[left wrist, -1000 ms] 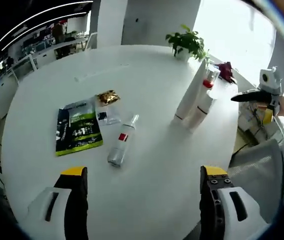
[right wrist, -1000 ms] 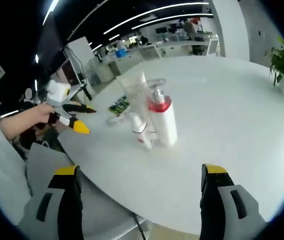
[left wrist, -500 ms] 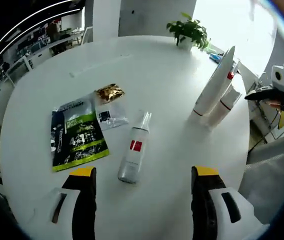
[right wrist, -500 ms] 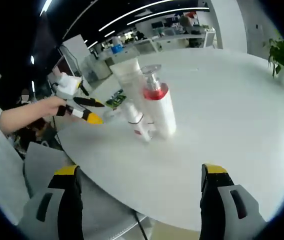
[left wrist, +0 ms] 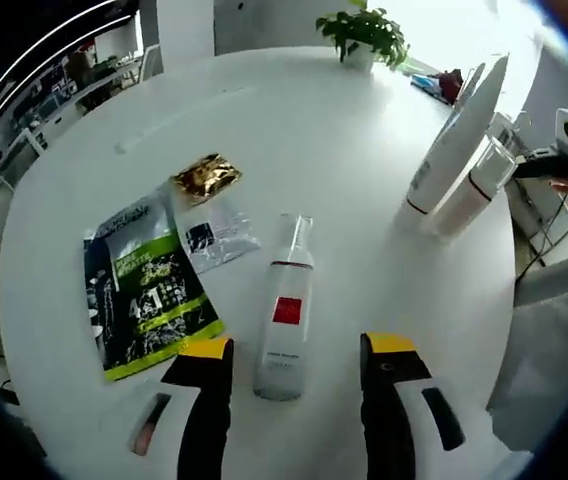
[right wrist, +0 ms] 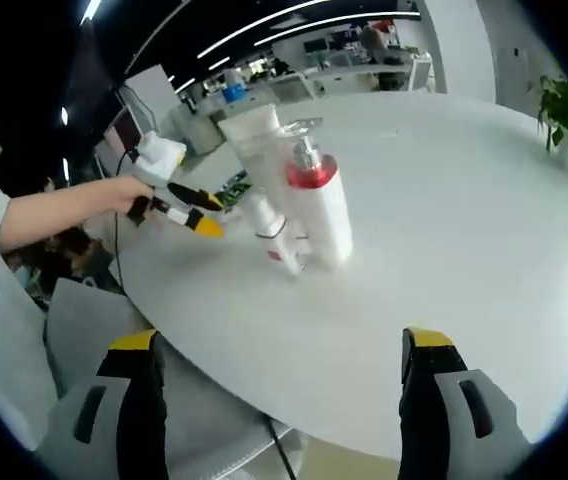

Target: Arrange the skincare products in the storage area until every visible bottle or jar stands upright without overlapping.

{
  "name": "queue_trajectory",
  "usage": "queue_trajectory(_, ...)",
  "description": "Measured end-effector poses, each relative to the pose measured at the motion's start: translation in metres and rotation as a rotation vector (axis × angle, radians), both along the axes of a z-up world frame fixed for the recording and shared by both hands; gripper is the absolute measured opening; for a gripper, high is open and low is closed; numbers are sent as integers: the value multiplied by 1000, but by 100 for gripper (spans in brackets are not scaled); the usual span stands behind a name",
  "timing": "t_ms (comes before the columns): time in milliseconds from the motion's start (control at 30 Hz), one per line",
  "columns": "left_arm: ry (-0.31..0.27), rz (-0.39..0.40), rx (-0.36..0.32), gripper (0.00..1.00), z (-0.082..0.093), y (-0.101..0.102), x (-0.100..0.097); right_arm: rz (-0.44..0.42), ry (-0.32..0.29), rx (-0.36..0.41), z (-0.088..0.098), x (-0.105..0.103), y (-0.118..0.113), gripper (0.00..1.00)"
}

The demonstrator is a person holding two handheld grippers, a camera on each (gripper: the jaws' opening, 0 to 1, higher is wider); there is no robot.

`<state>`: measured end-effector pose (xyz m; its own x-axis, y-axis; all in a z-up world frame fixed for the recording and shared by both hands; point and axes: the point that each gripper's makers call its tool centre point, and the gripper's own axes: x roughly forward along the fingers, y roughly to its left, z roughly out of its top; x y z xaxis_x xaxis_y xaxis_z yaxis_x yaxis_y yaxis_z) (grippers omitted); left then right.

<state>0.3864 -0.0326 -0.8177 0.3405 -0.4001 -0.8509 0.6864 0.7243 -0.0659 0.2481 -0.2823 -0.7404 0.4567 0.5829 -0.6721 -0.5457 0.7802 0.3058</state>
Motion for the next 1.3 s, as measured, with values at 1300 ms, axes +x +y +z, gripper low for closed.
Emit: queue_trajectory(1300, -53, -14, 62, 25, 22, 4, -9, -6, -5, 53, 9, -3, 11, 96)
